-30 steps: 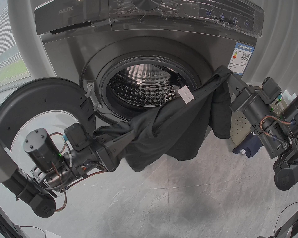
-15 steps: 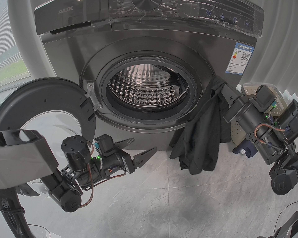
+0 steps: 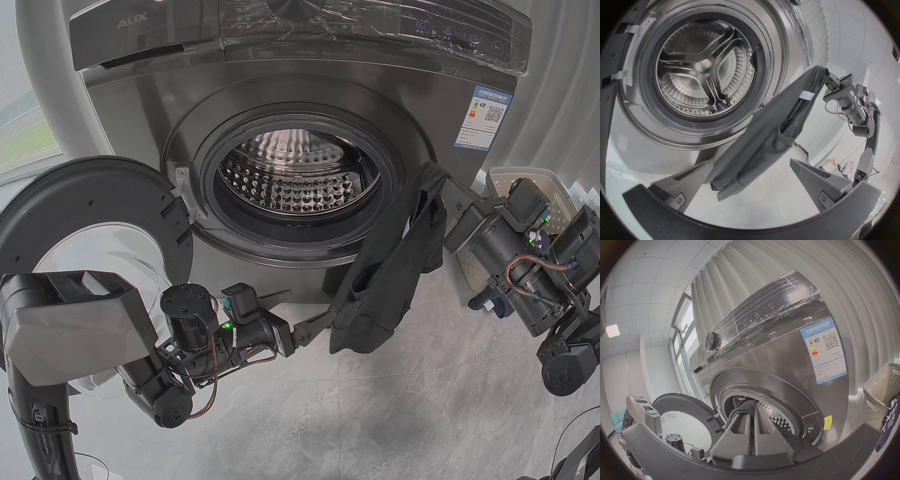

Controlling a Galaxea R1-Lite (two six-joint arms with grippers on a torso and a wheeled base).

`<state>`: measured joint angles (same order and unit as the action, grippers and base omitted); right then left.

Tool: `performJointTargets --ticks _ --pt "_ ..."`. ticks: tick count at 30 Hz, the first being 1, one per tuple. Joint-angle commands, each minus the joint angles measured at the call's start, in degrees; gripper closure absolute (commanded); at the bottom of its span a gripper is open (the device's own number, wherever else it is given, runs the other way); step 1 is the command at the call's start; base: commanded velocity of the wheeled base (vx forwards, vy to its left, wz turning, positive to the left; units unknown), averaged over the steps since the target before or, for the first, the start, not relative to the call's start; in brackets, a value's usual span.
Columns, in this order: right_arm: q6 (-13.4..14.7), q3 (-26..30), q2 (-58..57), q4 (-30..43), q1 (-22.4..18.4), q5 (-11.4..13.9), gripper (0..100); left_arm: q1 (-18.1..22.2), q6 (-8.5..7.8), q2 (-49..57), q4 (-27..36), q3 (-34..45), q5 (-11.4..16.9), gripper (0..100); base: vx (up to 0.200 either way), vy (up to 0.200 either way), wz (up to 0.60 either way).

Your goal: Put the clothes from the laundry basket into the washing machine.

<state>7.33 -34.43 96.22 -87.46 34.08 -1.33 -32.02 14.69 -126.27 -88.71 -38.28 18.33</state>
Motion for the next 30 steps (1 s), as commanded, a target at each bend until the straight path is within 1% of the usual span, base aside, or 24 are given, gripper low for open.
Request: performJointTargets --ticks 1,4,6,7,10,13,20,26,30 --pt "0.0 -0.2 0.2 0.0 0.4 0.0 100 -1.5 -0.19 -2.1 -0.1 -0.6 0.0 0 0.000 0.000 0.00" --pt "0.0 -0.4 0.2 0.0 1.3 -0.2 100 -2.5 -0.28 -3.1 -0.1 -2.1 -0.1 0 0.000 0.000 0.00" --pt "0.0 -0.4 0.3 0.0 1.4 -0.2 100 -2.5 -0.28 -3.5 -0.1 -2.7 -0.1 0 0.000 0.000 0.00" --pt "0.1 -0.3 0.3 0.0 1.7 -0.2 100 -2.6 -0.80 -4.4 0.0 -4.5 -0.7 0 0.000 0.000 0.00" --pt "0.1 -0.3 0.2 0.0 1.9 -0.2 100 -2.6 -1.59 -6.3 -0.1 -7.8 -2.3 0 0.000 0.000 0.00" --pt "0.1 -0.2 0.2 0.0 2.2 -0.3 100 -2.5 -2.03 -8.3 0.0 -11.1 -3.1 0 0.000 0.000 0.00" --pt "0.1 -0.1 0.1 0.0 2.2 -0.3 100 -1.8 -2.30 -10.2 0.0 -14.5 -4.7 0 0.000 0.000 0.00" --pt "0.1 -0.1 0.2 0.0 2.3 -0.2 100 -1.7 -2.30 -10.5 0.0 -15.4 -4.8 0 0.000 0.000 0.00" --pt "0.1 0.0 0.2 -0.1 2.8 -0.3 100 -2.3 -2.38 -11.9 0.0 -17.0 -4.8 0 0.000 0.000 0.00"
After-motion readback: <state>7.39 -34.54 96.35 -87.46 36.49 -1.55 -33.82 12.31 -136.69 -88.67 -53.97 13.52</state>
